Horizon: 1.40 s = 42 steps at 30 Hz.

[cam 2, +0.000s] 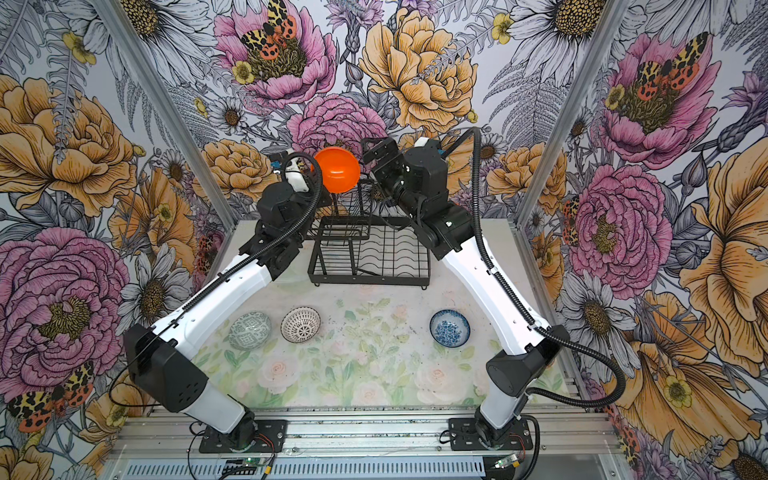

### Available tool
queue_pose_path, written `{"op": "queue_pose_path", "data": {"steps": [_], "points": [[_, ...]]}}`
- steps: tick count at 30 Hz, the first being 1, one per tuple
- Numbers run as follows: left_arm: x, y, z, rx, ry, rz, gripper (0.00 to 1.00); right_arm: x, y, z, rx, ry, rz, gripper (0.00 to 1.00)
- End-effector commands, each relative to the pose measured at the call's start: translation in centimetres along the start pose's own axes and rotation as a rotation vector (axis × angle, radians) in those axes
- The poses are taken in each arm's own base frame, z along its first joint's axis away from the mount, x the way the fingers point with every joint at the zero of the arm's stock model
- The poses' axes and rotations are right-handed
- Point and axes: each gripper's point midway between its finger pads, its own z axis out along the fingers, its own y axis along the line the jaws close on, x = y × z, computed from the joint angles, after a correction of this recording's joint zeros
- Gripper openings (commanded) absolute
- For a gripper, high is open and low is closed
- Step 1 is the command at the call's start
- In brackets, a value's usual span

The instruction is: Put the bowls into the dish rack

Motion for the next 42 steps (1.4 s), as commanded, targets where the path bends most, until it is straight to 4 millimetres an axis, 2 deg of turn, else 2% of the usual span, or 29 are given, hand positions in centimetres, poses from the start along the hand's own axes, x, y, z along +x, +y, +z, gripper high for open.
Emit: {"op": "queue_pose_path", "data": {"steps": [1, 9, 15, 26, 30, 33, 37, 40, 42], "points": [[-3.6, -1.8, 0.1, 0.015, -0.141, 0.004, 0.00, 0.4, 0.5, 0.8, -0.022, 0.027, 0.098, 1.00], [-2.1, -4.1, 0.8, 0.030, -0.170, 0.016, 0.00, 0.1, 0.8, 2.6, -0.048, 0.019, 0.233, 0.99], [-2.0, -5.4, 0.7, 0.041, -0.198, 0.044, 0.00, -0.5, 1.4, 4.2, -0.089, 0.025, 0.315, 0.93], [-1.7, -5.4, 0.2, 0.027, -0.214, 0.047, 0.00, -2.6, 0.2, 5.9, -0.081, -0.059, 0.415, 0.69], [-1.6, -5.3, 0.0, 0.025, -0.216, 0.048, 0.00, -2.6, 0.3, 6.4, -0.086, -0.057, 0.422, 0.60], [-1.7, -5.5, -0.2, 0.027, -0.223, 0.052, 0.00, -2.6, 0.0, 6.7, -0.084, -0.058, 0.438, 0.47], [-1.7, -5.6, -0.4, 0.022, -0.221, 0.062, 0.00, -2.7, 0.0, 6.8, -0.085, -0.064, 0.461, 0.39], [-1.8, -5.5, -0.5, 0.017, -0.221, 0.063, 0.00, -2.9, 0.2, 6.5, -0.089, -0.072, 0.464, 0.26], [-1.9, -5.5, -0.6, 0.015, -0.222, 0.063, 0.00, -3.0, 0.1, 6.5, -0.086, -0.078, 0.461, 0.22]]}}
